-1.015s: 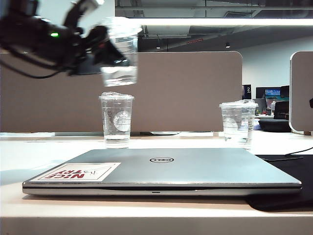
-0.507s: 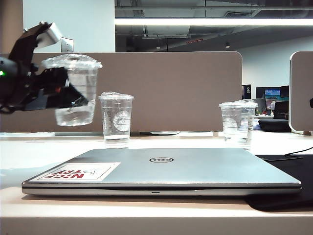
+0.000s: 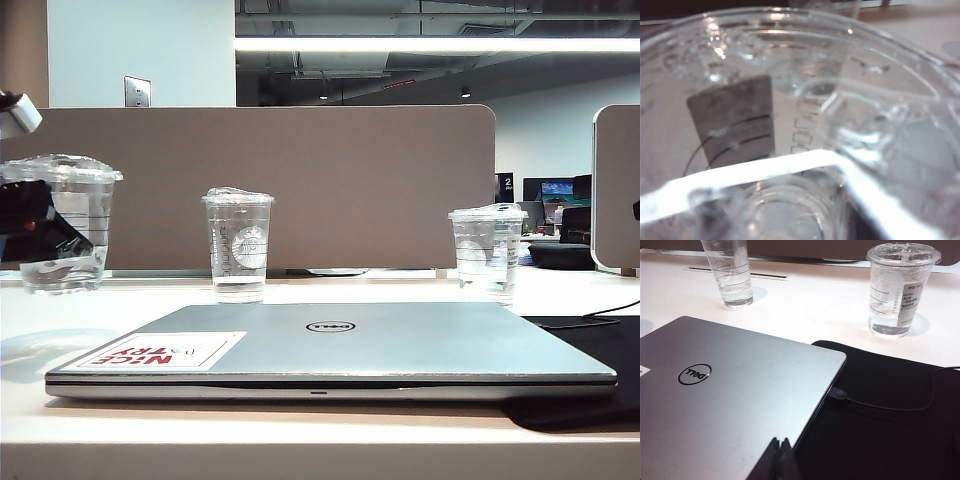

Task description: Pick up the coffee cup on the middle and place it on the left side of the laptop.

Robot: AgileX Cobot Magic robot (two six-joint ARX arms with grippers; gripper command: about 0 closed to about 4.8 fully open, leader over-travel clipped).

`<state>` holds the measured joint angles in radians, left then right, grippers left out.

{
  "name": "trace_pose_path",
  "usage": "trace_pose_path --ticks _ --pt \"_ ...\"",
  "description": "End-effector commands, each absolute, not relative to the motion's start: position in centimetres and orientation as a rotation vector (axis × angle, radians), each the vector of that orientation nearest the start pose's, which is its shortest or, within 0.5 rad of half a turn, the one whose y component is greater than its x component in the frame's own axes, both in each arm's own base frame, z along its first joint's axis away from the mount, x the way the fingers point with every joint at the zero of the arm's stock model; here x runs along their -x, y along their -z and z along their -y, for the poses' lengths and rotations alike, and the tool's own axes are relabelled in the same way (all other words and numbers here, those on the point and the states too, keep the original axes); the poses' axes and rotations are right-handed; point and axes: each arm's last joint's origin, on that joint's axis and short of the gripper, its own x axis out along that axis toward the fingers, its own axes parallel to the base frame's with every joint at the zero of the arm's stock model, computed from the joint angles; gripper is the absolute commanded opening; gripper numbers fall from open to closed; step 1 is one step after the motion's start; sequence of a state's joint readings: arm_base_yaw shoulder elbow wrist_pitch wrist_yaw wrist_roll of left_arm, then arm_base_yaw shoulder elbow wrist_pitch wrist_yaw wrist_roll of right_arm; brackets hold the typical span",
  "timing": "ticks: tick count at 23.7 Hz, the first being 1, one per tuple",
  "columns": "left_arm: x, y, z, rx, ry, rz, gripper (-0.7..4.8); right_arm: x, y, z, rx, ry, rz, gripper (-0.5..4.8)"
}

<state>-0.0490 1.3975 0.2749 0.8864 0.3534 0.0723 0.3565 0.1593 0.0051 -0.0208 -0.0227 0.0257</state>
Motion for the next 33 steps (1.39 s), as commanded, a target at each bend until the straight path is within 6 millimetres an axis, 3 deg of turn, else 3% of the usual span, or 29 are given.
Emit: trace_pose_path --ticks 1,13,17,20,24,33 --pt "-22.8 -14.5 1.8 -0.019 0.467 -0.205 2.99 -9.9 -15.1 -3.8 0.001 -0.374 -0.164 -0.05" --pt "-23.8 -11.5 1.8 0.034 0.486 -0.246 3.00 -9.9 -15.1 -3.7 0.002 -0.373 -0.163 -0.05" --pt "-23.8 -11.2 1.7 0.005 0.468 -0.251 3.77 -9.9 -15.1 -3.7 0.002 -0.373 -0.164 -0.05" --pt "-23.8 -11.2 1.7 0.005 0.465 -0.251 3.85 -9.9 -15.1 -3.7 0.002 -0.373 -0.164 -0.05" --pt "-23.8 -11.2 1.7 0.009 0.482 -0.252 4.70 -9.9 -15.1 -3.7 0.001 -0.373 -0.164 -0.05" --pt "-23.2 -11.0 1.6 0.025 0.510 -0.265 4.79 -9.9 -15.1 -3.7 0.001 -0.374 -0.161 -0.05"
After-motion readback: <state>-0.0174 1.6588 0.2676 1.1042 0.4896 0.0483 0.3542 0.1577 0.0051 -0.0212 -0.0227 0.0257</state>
